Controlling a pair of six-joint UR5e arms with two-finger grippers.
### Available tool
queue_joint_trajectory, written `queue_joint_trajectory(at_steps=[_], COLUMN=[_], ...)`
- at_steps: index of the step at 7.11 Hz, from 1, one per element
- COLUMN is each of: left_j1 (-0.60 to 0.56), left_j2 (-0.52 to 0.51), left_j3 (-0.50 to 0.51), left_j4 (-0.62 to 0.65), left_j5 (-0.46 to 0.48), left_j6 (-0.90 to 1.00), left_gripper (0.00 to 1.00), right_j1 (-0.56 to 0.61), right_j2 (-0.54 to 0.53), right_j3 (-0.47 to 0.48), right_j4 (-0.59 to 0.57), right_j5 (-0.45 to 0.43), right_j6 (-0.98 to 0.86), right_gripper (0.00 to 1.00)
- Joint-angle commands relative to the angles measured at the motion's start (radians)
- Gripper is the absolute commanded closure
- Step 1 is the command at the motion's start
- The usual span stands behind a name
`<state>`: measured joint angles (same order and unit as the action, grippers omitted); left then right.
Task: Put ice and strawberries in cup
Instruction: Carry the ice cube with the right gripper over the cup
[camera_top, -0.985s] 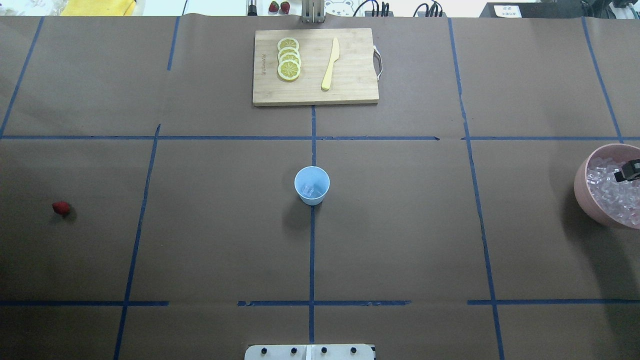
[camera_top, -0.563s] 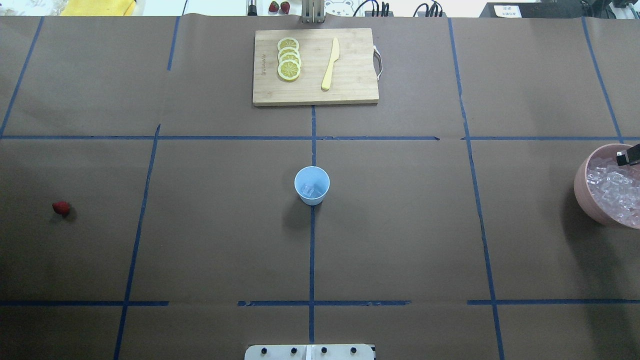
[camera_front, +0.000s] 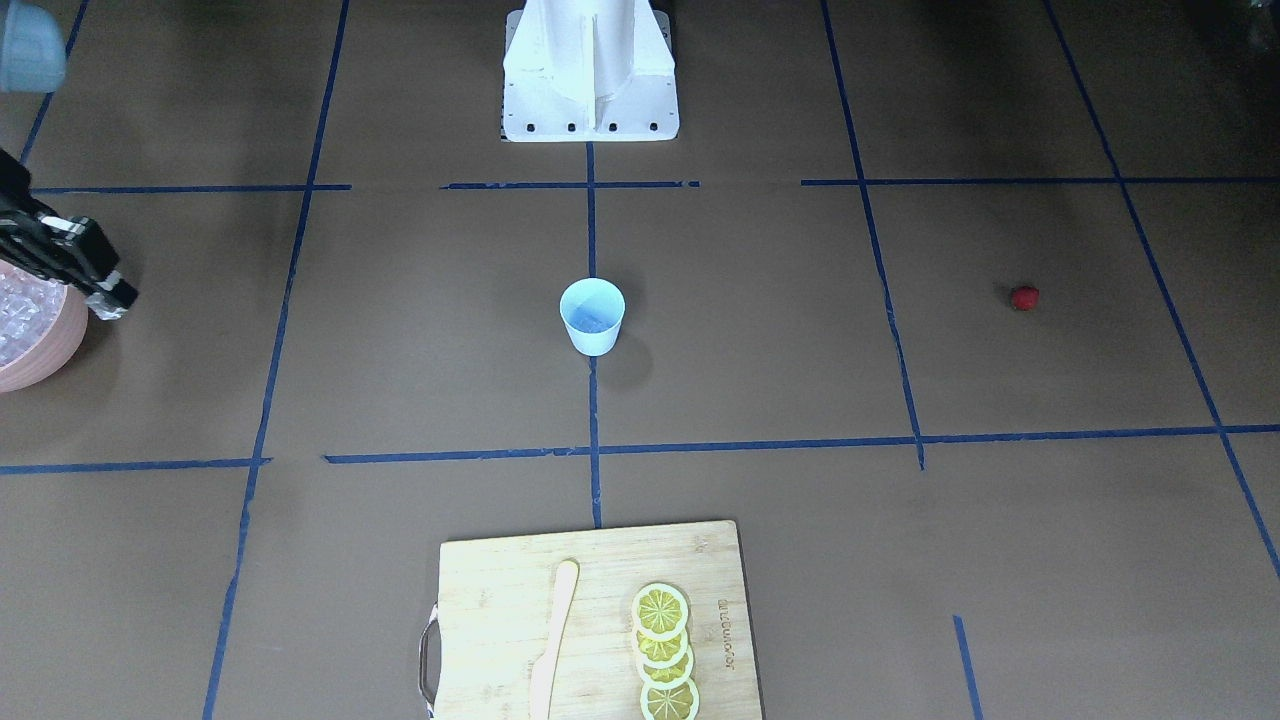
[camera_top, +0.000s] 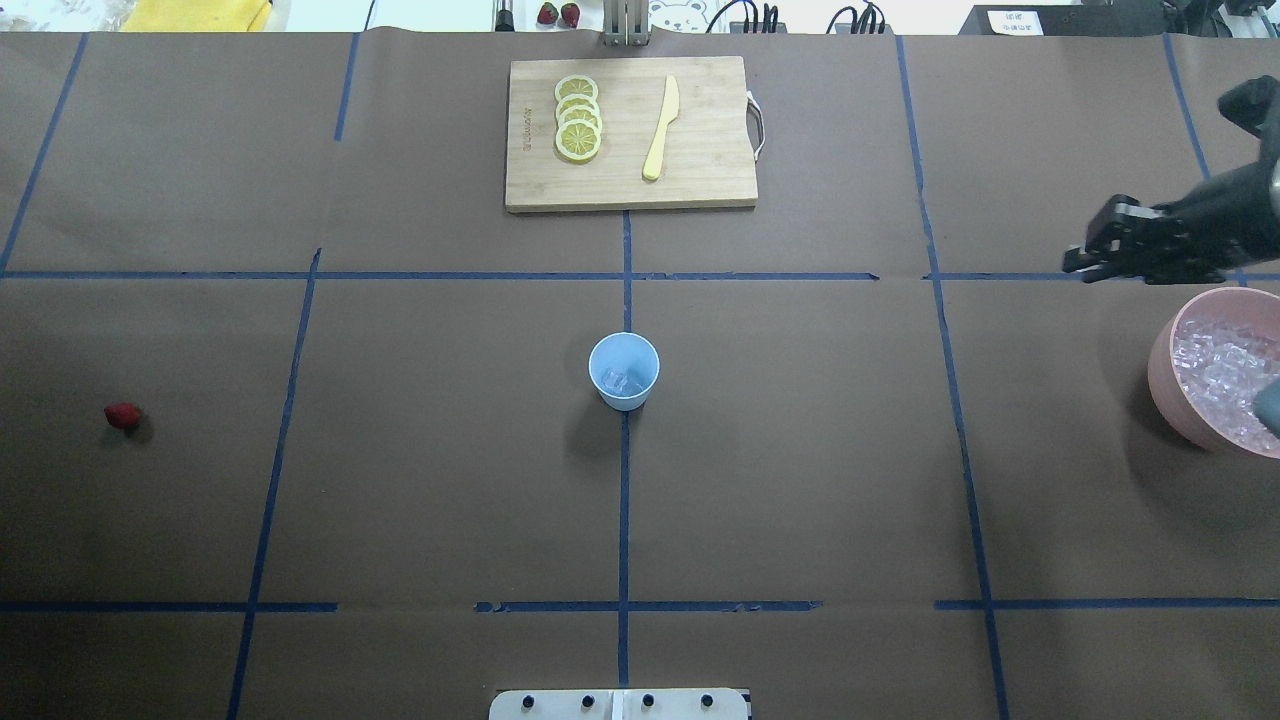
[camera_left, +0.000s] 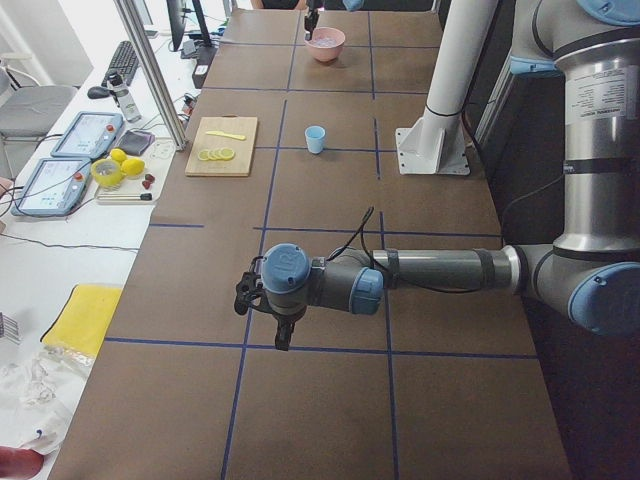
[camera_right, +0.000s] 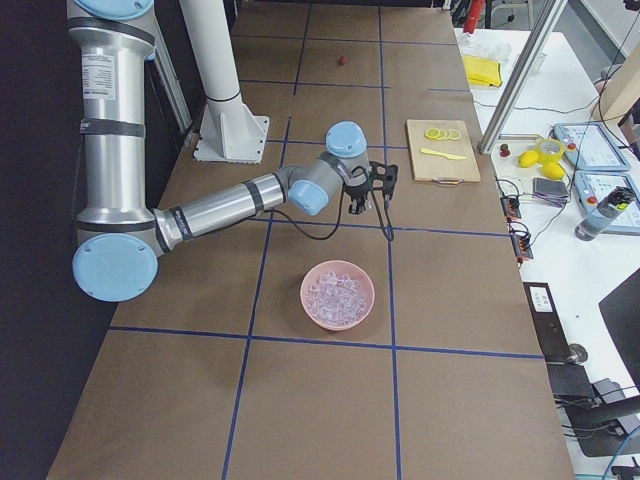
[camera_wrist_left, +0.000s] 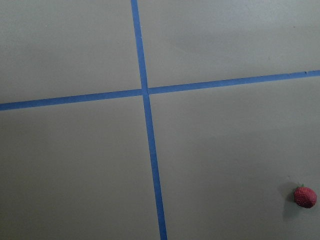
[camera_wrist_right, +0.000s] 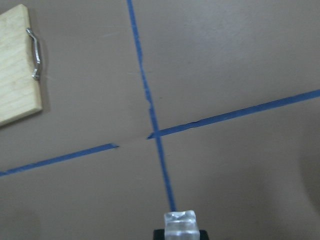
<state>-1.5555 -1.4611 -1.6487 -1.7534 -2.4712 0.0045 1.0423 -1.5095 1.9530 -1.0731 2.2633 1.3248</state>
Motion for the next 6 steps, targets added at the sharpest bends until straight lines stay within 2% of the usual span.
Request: queue_joint_trajectory(at_steps=[1, 3, 4, 6], left_j1=[0.000, 0.000, 0.000, 0.000], left_j2=[0.001, 0.001, 0.001, 0.002], left_j3=[0.001, 0.001, 0.003, 0.003], left_j4=[0.000, 0.000, 0.000, 0.002], left_j5=[0.000, 0.000, 0.001, 0.000], left_j6=[0.000, 0.002, 0.002, 0.002], left_gripper=[0.00, 0.00, 0.00, 0.00], right_j1=[-0.222, -0.435, -0.506, -0.568], right_j2=[0.174, 0.393, 0.457, 0.540], right_j3=[0.000, -0.011, -0.031, -0.153], right_j4=[-0.008, -0.240, -0.284, -0.280], right_j5=[-0.146, -0.357, -0.451, -0.500], right_j6=[0.321, 0.408, 0.431, 0.453], right_gripper=[1.00, 1.00, 1.00, 0.99])
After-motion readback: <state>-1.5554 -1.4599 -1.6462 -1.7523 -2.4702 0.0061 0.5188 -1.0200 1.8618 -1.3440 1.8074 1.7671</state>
